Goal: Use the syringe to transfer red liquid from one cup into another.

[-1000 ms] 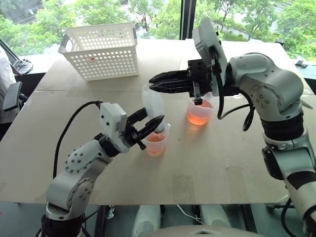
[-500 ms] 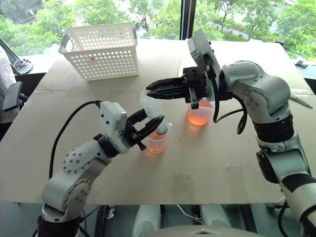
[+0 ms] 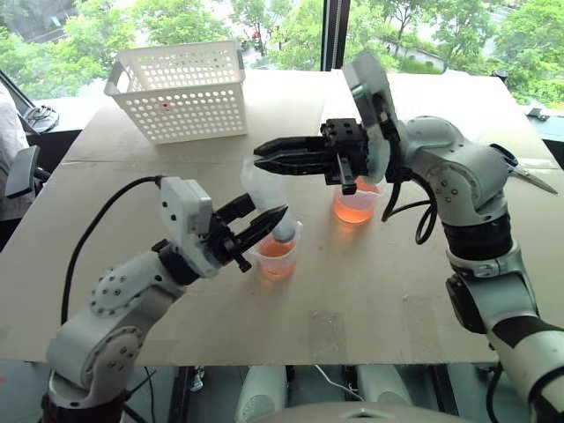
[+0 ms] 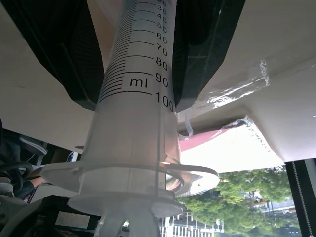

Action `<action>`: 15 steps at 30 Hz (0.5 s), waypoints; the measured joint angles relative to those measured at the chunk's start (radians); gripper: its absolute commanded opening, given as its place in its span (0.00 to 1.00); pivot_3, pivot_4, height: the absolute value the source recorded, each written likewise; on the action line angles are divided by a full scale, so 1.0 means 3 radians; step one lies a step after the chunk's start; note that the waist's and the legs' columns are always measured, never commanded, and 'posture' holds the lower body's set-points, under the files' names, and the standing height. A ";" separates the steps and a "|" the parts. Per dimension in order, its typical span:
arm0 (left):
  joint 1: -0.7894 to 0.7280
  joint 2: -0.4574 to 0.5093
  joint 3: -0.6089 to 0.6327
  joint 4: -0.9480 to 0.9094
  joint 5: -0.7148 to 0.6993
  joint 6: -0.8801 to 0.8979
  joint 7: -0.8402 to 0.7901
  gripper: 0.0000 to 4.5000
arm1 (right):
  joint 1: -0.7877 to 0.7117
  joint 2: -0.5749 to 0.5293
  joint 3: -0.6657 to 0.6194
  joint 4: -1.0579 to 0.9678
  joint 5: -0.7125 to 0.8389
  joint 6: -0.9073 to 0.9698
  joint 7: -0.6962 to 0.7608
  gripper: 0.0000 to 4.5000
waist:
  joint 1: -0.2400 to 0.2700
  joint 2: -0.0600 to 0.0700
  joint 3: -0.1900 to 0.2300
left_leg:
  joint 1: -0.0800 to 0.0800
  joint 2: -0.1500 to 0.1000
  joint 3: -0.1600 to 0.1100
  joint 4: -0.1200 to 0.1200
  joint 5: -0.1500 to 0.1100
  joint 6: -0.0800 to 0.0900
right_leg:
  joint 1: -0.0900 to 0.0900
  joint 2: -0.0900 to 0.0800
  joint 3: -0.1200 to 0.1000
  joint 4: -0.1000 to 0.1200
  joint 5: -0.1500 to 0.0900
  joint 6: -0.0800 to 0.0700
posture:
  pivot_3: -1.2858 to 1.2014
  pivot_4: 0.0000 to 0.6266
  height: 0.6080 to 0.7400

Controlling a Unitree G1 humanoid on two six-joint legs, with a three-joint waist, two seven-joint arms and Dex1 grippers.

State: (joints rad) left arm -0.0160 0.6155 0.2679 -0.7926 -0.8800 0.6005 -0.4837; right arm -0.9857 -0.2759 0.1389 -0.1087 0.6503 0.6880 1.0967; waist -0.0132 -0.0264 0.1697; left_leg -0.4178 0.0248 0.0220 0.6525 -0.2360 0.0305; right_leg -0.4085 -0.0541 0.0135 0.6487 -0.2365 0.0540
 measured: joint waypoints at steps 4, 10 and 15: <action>-0.0098 0.0054 0.0173 0.0003 -0.0349 0.0065 0.0128 0.32 | 0.0042 -0.0062 0.0008 0.0010 0.0007 -0.0009 0.0036 0.46 | 0.0005 -0.0002 0.0000 | 0.0000 0.0000 -0.0002 0.0001 0.0000 0.0000 | 0.0000 0.0000 -0.0003 0.0001 0.0000 0.0000 | 0.52 0.24 1.00; -0.0361 0.0413 0.0563 0.0291 -0.1470 0.0289 0.0704 0.32 | 0.0227 -0.0343 -0.0252 -0.0105 0.0209 0.0042 0.0040 0.99 | 0.0004 0.0000 0.0002 | 0.0002 0.0000 -0.0002 0.0001 0.0000 0.0000 | 0.0001 -0.0001 -0.0001 0.0002 0.0000 0.0000 | 0.52 0.24 1.00; -0.0754 0.1054 0.0736 0.1013 -0.2742 0.0485 0.1539 0.32 | 0.0482 -0.0650 -0.0493 -0.0342 0.0400 0.0059 0.0092 0.99 | 0.0001 -0.0007 0.0006 | 0.0003 0.0000 -0.0004 0.0002 0.0000 -0.0001 | 0.0001 -0.0001 -0.0002 0.0010 -0.0001 0.0000 | 0.52 0.24 1.00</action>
State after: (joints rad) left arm -0.2421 0.9317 0.4887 -0.4887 -1.7025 0.7461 -0.0221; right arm -0.8410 -0.4708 -0.0089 -0.2114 0.7704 0.7058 1.1243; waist -0.0128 -0.0286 0.1714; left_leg -0.4169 0.0247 0.0208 0.6531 -0.2359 0.0303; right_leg -0.4084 -0.0543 0.0128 0.6515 -0.2367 0.0541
